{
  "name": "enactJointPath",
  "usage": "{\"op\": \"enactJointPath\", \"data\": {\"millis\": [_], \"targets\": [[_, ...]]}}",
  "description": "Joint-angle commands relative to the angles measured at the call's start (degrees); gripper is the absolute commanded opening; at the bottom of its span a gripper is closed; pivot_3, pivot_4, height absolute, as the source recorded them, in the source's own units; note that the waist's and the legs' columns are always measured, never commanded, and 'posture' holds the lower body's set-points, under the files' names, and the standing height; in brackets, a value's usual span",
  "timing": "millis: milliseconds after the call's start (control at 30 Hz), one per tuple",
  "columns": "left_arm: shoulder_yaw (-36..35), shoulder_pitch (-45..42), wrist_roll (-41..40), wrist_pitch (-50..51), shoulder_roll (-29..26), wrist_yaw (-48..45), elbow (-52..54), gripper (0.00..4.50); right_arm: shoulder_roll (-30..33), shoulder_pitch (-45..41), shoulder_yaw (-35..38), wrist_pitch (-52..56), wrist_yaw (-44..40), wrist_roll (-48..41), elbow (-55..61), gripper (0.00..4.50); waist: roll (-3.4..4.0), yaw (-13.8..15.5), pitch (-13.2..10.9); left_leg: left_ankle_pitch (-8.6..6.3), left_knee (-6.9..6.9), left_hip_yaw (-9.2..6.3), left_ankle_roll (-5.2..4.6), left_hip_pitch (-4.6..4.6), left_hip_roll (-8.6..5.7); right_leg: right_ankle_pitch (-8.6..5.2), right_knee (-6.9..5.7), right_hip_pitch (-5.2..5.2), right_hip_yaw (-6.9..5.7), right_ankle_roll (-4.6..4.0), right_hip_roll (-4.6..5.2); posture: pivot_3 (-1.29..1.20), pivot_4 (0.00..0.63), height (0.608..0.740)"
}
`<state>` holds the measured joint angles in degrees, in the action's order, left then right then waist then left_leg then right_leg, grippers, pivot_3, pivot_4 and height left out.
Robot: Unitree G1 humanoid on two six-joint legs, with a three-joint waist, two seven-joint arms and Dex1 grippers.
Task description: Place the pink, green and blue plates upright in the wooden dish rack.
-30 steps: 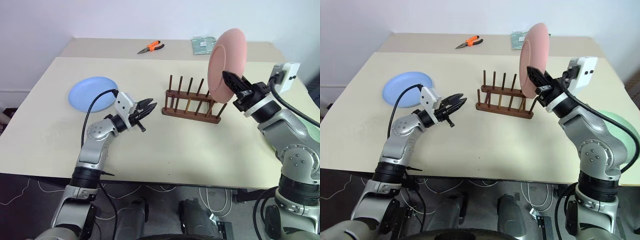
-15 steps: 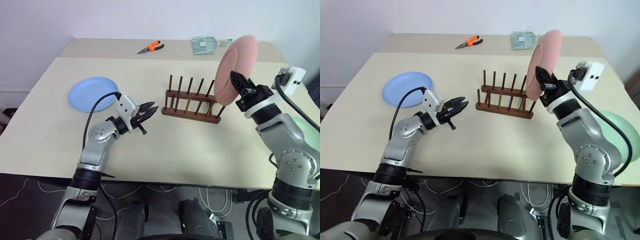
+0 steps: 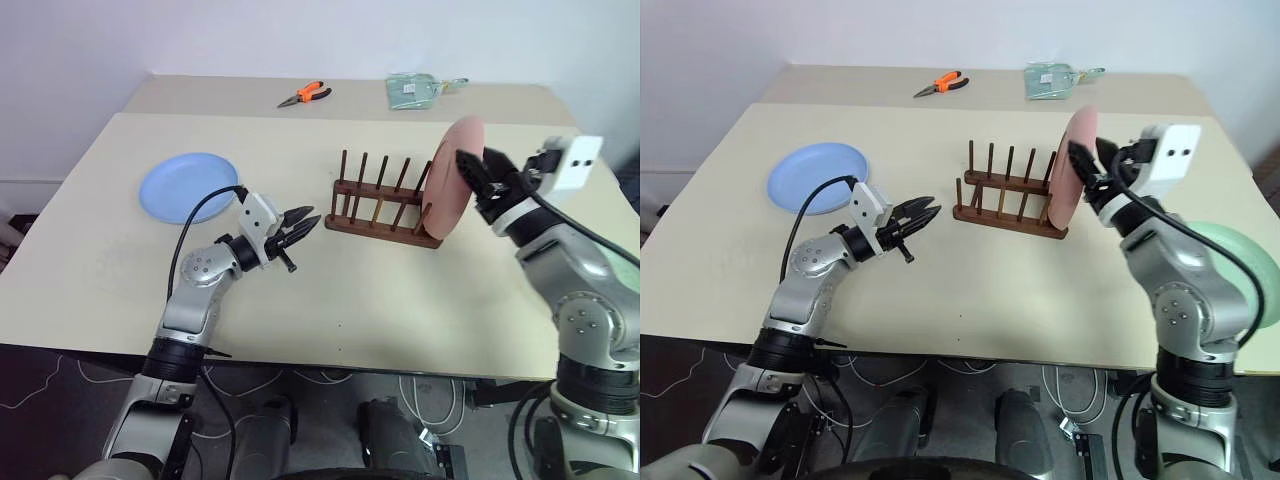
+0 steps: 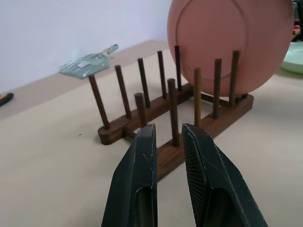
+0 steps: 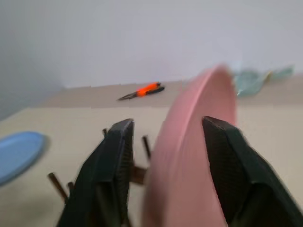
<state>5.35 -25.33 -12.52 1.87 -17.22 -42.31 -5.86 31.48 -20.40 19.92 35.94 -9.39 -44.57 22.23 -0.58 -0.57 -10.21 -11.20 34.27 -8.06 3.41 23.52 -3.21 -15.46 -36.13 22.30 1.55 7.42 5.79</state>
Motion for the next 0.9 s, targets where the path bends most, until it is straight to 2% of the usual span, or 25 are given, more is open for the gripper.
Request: {"op": "enactJointPath", "data": {"millis": [33,100,200,300,367,533,600,700,733,900], "targets": [[-0.05,-0.39,-0.22,-0.54,0.00,-0.23,1.93,0.83,6.23,5.10,9.69,-0.09,-8.64,-4.77,4.01,2.10,0.00,0.15,0.00,0.00,0.00,0.00,0.00,0.01,0.00,0.00,0.01,-0.01,0.00,0.00,0.00,0.00,0.150,0.740],[0.13,-0.55,-0.22,-0.67,0.07,-0.34,1.59,0.83,9.81,10.83,14.60,0.95,-13.64,-6.25,4.20,2.10,-0.01,0.32,0.00,-0.01,-0.01,-0.01,-0.01,0.02,-0.01,0.00,0.02,-0.03,0.00,0.01,0.01,0.00,0.150,0.740],[0.27,-1.26,-0.41,-0.92,0.23,-0.83,0.55,0.83,13.84,20.69,17.04,-0.40,-17.66,0.41,1.36,2.10,-0.03,0.19,0.01,-0.01,-0.01,0.01,-0.02,0.01,0.00,0.00,0.03,-0.05,0.00,0.00,0.01,0.00,0.150,0.740],[0.82,-1.97,-0.52,-1.16,0.43,-2.11,-0.36,0.83,19.09,28.52,8.51,-5.39,-16.20,17.17,-2.96,2.10,0.00,-0.41,0.04,-0.01,0.02,0.14,-0.02,-0.05,0.03,-0.01,0.02,-0.05,0.02,-0.01,0.01,0.00,0.150,0.740],[1.16,-2.36,-0.15,-1.55,0.82,-2.45,-0.83,0.83,20.53,30.33,3.56,-7.28,-14.02,24.93,-6.17,2.10,0.02,-0.55,0.05,-0.01,0.03,0.22,-0.02,-0.12,0.07,-0.02,0.01,-0.05,0.07,-0.12,0.00,0.00,0.150,0.740],[1.40,-3.00,0.21,-1.84,1.59,-2.59,-1.44,0.83,17.51,28.08,-1.58,-6.14,-10.01,31.65,-11.30,2.10,0.08,-0.31,0.08,-0.01,0.03,0.23,-0.02,-0.08,0.07,0.02,0.02,-0.03,0.11,-0.05,0.00,0.00,0.150,0.740],[1.45,-2.83,0.31,-1.84,1.68,-2.74,-1.30,0.83,16.22,26.76,-2.38,-5.37,-8.27,33.62,-14.04,1.59,0.06,-0.08,0.07,-0.01,0.03,0.22,-0.02,-0.07,0.05,0.02,0.03,-0.03,0.11,-0.05,0.01,0.00,0.150,0.740],[1.34,-2.66,0.41,-1.83,1.58,-2.79,-1.15,0.83,15.24,25.82,-1.83,-4.74,-8.71,34.13,-15.09,0.27,0.06,0.12,0.07,-0.01,0.03,0.20,-0.02,-0.06,0.03,0.01,0.04,-0.04,0.11,-0.03,0.01,0.00,0.150,0.740],[1.25,-2.61,0.35,-1.77,1.47,-2.79,-1.06,0.83,14.76,25.43,-1.29,-4.32,-8.85,33.75,-14.98,0.07,0.04,0.05,0.07,-0.01,0.03,0.19,-0.02,-0.05,0.03,0.01,0.04,-0.05,0.11,-0.03,0.02,0.00,0.150,0.740],[1.33,-2.44,0.53,-2.02,1.18,-2.80,-1.13,0.83,14.34,23.30,0.49,-7.26,-8.78,34.88,-13.21,0.07,0.06,-0.19,0.07,-0.01,0.05,0.19,-0.02,-0.08,0.04,0.01,0.00,-0.05,0.11,-0.02,0.01,0.00,0.150,0.740]]}}
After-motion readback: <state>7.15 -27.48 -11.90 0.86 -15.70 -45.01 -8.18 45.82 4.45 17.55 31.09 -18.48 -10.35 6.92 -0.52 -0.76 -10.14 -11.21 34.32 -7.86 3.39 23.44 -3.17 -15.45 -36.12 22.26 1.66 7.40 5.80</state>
